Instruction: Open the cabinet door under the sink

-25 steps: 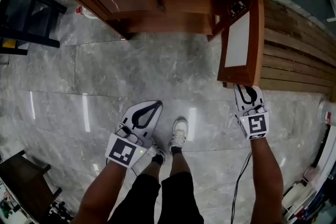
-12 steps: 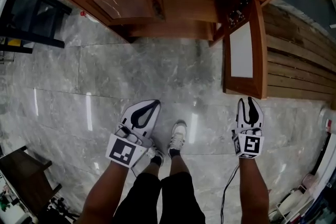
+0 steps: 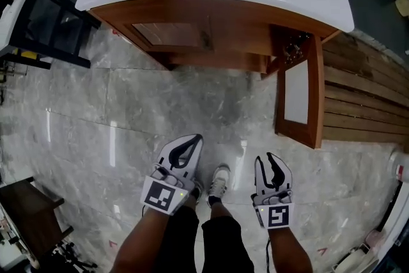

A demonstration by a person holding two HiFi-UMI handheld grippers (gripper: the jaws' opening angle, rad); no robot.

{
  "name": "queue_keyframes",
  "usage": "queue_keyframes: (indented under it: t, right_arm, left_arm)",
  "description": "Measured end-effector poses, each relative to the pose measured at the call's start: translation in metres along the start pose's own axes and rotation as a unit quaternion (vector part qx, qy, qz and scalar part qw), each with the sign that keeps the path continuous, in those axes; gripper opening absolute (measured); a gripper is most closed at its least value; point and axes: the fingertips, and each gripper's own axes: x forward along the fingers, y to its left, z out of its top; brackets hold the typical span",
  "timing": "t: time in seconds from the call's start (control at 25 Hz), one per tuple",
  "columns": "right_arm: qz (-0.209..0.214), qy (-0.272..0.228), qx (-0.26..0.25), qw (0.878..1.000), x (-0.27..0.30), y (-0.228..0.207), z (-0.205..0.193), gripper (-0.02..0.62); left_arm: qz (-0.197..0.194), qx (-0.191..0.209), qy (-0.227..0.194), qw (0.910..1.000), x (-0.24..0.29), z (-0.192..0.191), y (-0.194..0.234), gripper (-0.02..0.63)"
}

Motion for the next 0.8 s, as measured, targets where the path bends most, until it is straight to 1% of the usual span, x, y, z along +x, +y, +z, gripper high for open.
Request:
queue_keyframes:
  t: [0.04, 0.12, 0.24, 0.32, 0.4, 0.56, 0.68, 0.8]
  right_arm:
    - [0.013, -0.007, 0.001, 1.0, 0.011, 0.007, 0.006, 0.11]
    - [0.038, -0.022, 0.001, 0.999, 0.033, 0.019, 0.018, 0.153]
    - [0.067, -0.037, 0.008, 0.997, 0.07, 0.029, 0.038, 0.201]
    - [0.095, -0.035, 0.009, 0.995, 0.095, 0.036, 0.048, 0.234]
    - [0.122, -0.031, 0.01, 0.992, 0.122, 0.042, 0.055, 0.29]
    - [0.152, -0.035, 0.008, 0.988, 0.169, 0.047, 0.073, 0.327]
    - [0.164, -0.04, -0.004, 0.986, 0.199, 0.048, 0.083, 0.334]
    - [0.172, -0.033, -0.015, 0.984, 0.226, 0.046, 0.083, 0.34]
  left_arm:
    - [0.002, -0.001, -0.001, 1.0, 0.001, 0.001, 0.004, 0.02]
    - [0.006, -0.001, -0.003, 1.0, 0.004, 0.002, 0.014, 0.02]
    - [0.018, -0.009, -0.014, 0.9997, 0.01, 0.009, 0.035, 0.021]
    - [0.027, -0.014, -0.019, 0.9994, 0.015, 0.014, 0.05, 0.02]
    - [0.036, -0.018, -0.022, 0.9989, 0.021, 0.018, 0.068, 0.021]
    - [0.054, -0.034, -0.036, 0.9973, 0.031, 0.032, 0.1, 0.021]
    - [0.052, -0.038, -0.039, 0.9972, 0.04, 0.041, 0.114, 0.021]
    - [0.045, -0.036, -0.041, 0.9975, 0.049, 0.047, 0.127, 0.021]
